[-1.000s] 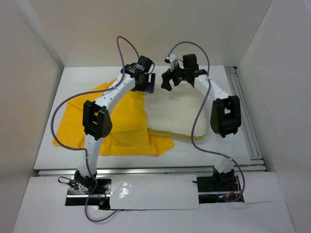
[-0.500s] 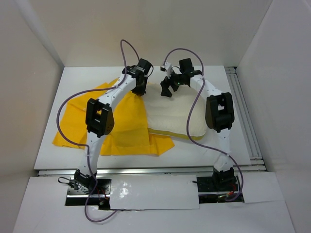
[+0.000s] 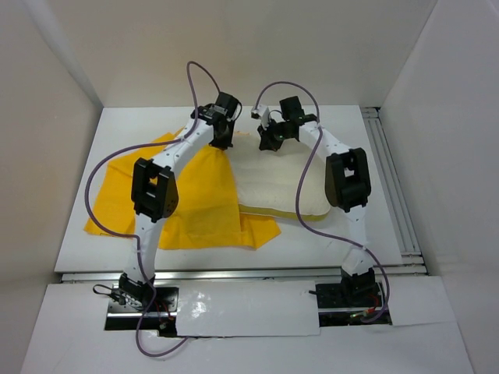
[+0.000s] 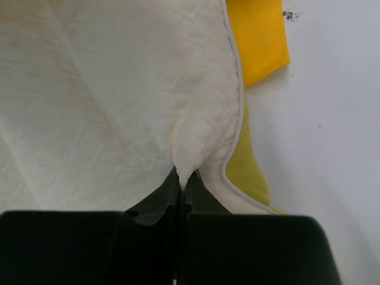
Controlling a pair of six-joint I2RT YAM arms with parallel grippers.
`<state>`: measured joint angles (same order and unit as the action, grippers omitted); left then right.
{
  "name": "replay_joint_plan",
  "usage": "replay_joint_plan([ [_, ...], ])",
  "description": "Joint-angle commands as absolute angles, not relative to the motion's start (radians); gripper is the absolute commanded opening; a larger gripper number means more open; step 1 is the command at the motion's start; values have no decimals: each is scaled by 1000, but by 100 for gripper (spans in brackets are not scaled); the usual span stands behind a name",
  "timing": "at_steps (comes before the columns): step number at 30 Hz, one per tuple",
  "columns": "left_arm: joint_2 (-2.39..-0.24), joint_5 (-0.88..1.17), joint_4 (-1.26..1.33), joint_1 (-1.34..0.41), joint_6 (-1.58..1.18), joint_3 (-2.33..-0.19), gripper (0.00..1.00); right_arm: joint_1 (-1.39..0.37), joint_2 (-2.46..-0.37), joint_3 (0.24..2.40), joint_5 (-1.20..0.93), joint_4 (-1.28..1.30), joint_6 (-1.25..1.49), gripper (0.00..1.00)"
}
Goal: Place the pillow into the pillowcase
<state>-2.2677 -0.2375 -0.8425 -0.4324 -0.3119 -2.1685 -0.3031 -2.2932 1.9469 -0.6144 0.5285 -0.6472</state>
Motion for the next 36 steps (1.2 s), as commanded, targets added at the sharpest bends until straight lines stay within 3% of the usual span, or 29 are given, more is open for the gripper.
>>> replay_joint_plan([
  [1, -2132, -216, -758, -425, -281, -2171, 0, -321, -2203, 1867, -537, 410, -595, 0],
  [9, -2068, -154, -769, -436, -270, -2258, 0, -370, -1769, 1371, -589, -90, -427, 0],
  [15, -1958, -100, -729, -531, -249, -2169, 0, -426, -1589, 1183, -637, -393, -252, 0],
  [22, -1801, 123, -666, -649, -258, -2074, 0, -505, -1620, 1014, -448, -831, 59, 0],
  [27, -1764, 232, -621, -702, -281, -2003, 0, -505, -1733, 864, -333, -1295, 279, 0],
  [36, -1910, 350, -603, -732, -265, -2031, 0, -526, -1859, 951, -271, -1309, 367, 0],
])
